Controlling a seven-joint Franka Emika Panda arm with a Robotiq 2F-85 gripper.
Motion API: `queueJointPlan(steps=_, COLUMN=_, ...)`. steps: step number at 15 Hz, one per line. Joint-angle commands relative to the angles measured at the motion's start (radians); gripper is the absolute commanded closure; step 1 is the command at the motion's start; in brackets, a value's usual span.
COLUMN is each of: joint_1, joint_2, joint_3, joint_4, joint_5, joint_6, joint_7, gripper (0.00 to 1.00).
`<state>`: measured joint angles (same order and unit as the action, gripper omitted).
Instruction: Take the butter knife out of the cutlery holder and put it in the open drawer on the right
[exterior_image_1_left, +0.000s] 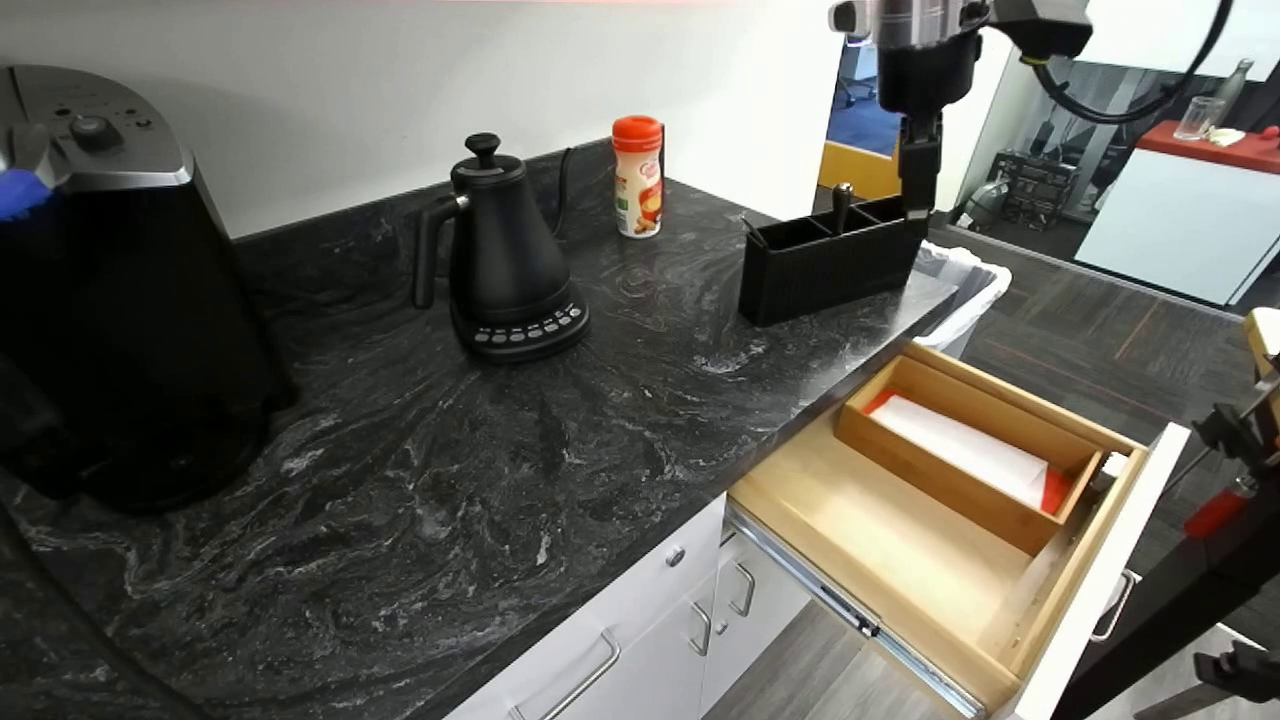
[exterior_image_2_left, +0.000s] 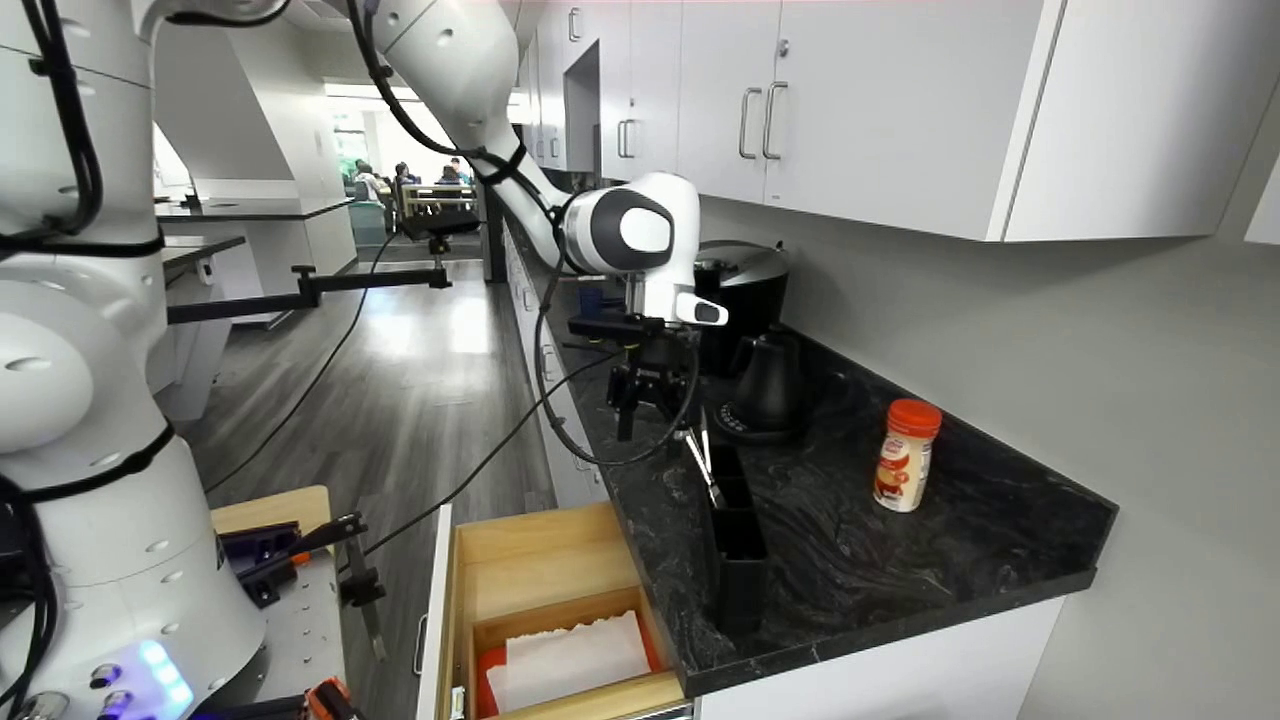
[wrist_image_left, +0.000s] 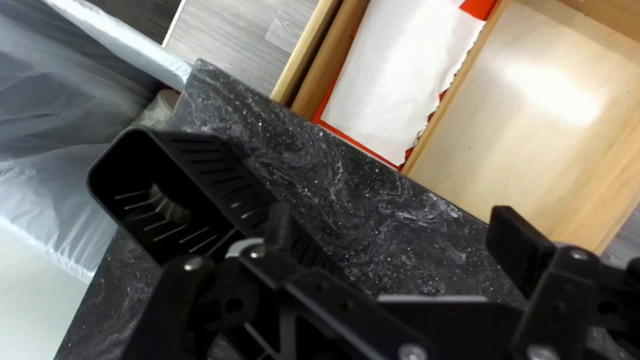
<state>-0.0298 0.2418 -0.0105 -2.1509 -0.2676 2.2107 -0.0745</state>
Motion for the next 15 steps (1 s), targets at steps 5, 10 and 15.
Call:
queueJointPlan(steps=5, joint_1=0.037, joint_2=0.124, joint_3=-0.009, joint_4=0.136, joint_5=-0.171, joint_6=0.044, joint_7=-0.037, gripper=0.00)
queueJointPlan(steps=10, joint_1=0.058, joint_2=0.139, joint_3=-0.005, joint_4=0.162, joint_5=-0.179, joint_6=0.118, joint_7=-0.047, gripper=0.00)
queueJointPlan(steps=15, joint_1=0.080, joint_2=0.143, joint_3=-0.018, joint_4=0.180, joint_5=-0.228, joint_6=0.152, joint_7=-0.026, gripper=0.00)
